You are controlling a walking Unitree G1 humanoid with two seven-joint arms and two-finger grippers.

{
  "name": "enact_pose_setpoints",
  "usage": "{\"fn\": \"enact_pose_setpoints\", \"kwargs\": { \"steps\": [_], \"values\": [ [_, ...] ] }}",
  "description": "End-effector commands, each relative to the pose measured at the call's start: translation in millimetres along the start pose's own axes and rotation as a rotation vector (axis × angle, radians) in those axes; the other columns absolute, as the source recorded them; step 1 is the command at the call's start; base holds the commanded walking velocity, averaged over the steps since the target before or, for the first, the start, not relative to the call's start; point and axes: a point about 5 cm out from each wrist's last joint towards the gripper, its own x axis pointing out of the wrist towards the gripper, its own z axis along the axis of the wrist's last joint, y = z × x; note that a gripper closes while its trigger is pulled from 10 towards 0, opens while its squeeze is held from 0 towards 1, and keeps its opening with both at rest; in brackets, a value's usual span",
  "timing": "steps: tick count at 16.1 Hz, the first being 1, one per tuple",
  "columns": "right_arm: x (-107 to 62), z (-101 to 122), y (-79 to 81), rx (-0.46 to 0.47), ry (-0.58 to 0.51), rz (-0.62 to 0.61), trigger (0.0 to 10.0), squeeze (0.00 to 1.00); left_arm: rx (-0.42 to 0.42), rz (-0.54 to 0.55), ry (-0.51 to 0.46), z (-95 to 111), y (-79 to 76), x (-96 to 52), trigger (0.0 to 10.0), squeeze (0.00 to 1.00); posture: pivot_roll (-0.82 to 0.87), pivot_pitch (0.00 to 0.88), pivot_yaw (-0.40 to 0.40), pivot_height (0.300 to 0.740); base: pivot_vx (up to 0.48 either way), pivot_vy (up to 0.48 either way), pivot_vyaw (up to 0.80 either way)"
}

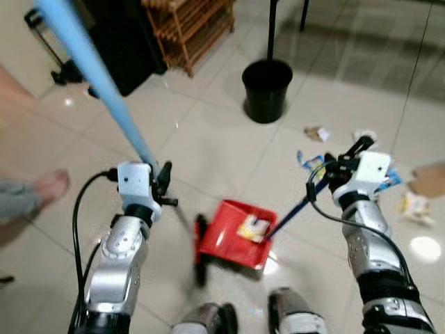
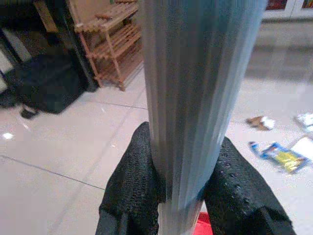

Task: Sweep floor

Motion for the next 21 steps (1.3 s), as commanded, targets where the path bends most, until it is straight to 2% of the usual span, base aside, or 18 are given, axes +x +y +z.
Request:
{"fn": "enact_pose_setpoints", "kwargs": {
  "steps": [1, 8, 13, 21],
  "values": [
    [3.2, 12, 1.5, 0.013, -0.061, -0.008, 10.0, 0.0, 0.008, 0.004, -0.019, 1, 4.4, -0.9, 10.0, 0.0, -0.2, 0.188, 0.166, 0.74, 0.0, 0.0, 0.0],
    [7.5, 15, -0.2, 0.02, -0.06, -0.026, 10.0, 0.0, 0.005, 0.03, -0.029, 1, 9.5, 9.4, 10.0, 0.0, -0.2, 0.158, 0.166, 0.74, 0.0, 0.0, 0.0],
    [8.8, 16, -1.5, 0.02, -0.068, -0.028, 10.0, 0.0, -0.009, 0.034, -0.031, 1, 11.1, 14.3, 10.0, 0.0, -0.21, 0.147, 0.168, 0.74, 0.0, 0.0, -0.42],
    [5.7, 16, -6.4, 0.0, -0.067, -0.035, 10.0, 0.0, -0.025, 0.033, -0.03, 0, 12.0, 17.4, 10.0, 0.0, -0.22, 0.153, 0.16, 0.74, 0.426, 0.0, 0.0]
  ]
}}
